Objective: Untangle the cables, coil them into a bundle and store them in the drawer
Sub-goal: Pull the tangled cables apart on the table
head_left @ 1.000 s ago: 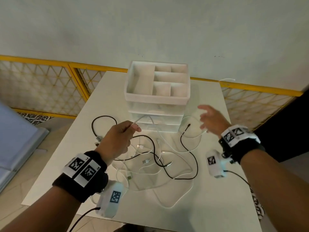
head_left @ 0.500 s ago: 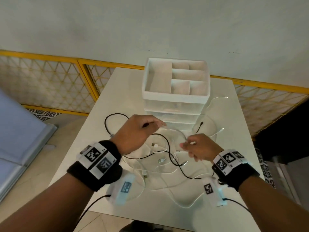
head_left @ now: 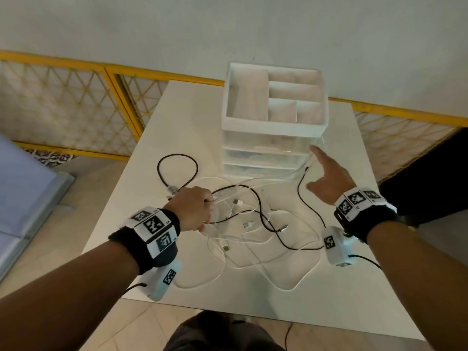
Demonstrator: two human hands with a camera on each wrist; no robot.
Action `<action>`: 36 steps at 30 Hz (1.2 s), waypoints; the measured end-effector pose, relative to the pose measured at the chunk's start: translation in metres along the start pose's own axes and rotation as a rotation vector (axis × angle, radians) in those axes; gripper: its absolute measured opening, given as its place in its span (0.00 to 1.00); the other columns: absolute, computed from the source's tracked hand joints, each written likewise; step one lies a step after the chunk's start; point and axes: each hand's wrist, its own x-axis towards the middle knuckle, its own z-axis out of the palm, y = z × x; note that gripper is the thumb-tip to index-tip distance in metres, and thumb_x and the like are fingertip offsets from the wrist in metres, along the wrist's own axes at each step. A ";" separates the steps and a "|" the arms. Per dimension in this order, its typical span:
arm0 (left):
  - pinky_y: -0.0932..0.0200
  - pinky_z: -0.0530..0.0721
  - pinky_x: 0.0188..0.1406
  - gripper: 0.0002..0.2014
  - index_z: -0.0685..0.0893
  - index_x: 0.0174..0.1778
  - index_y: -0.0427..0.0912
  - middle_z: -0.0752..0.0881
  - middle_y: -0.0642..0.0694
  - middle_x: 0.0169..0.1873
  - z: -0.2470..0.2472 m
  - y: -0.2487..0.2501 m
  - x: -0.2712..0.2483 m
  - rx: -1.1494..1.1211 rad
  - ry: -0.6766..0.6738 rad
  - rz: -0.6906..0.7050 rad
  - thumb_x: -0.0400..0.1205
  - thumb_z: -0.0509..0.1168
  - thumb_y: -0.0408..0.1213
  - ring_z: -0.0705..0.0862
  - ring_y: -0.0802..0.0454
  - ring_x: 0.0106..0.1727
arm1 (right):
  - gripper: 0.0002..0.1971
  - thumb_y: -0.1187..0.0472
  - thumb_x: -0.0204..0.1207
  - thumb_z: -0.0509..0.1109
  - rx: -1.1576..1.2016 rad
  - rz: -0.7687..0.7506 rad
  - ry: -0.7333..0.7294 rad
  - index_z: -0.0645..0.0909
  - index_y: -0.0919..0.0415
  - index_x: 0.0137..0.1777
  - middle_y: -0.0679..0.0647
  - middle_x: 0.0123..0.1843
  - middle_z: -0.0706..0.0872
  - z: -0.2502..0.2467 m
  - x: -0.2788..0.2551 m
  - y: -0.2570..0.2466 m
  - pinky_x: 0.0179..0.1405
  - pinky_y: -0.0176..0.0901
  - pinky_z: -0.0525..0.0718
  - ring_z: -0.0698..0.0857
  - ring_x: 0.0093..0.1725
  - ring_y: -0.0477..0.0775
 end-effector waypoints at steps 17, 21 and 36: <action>0.65 0.64 0.20 0.13 0.84 0.47 0.34 0.77 0.46 0.28 -0.018 0.005 -0.002 -0.501 0.042 0.126 0.89 0.56 0.34 0.66 0.52 0.24 | 0.12 0.55 0.81 0.64 -0.396 -0.174 -0.328 0.87 0.45 0.58 0.51 0.59 0.90 0.097 -0.071 -0.077 0.59 0.47 0.82 0.87 0.60 0.60; 0.68 0.68 0.21 0.13 0.86 0.56 0.41 0.80 0.39 0.34 -0.016 0.007 0.005 -0.504 0.071 0.218 0.90 0.56 0.39 0.69 0.53 0.26 | 0.09 0.49 0.83 0.68 -0.051 -0.365 -0.260 0.90 0.42 0.56 0.48 0.43 0.93 0.051 -0.053 -0.114 0.50 0.45 0.87 0.90 0.41 0.48; 0.64 0.71 0.25 0.15 0.80 0.39 0.38 0.74 0.50 0.27 -0.036 -0.026 0.036 -0.699 0.126 0.129 0.90 0.55 0.36 0.69 0.58 0.25 | 0.08 0.43 0.65 0.80 0.412 -0.012 0.308 0.88 0.44 0.33 0.46 0.23 0.87 -0.039 -0.013 -0.069 0.31 0.41 0.76 0.78 0.20 0.40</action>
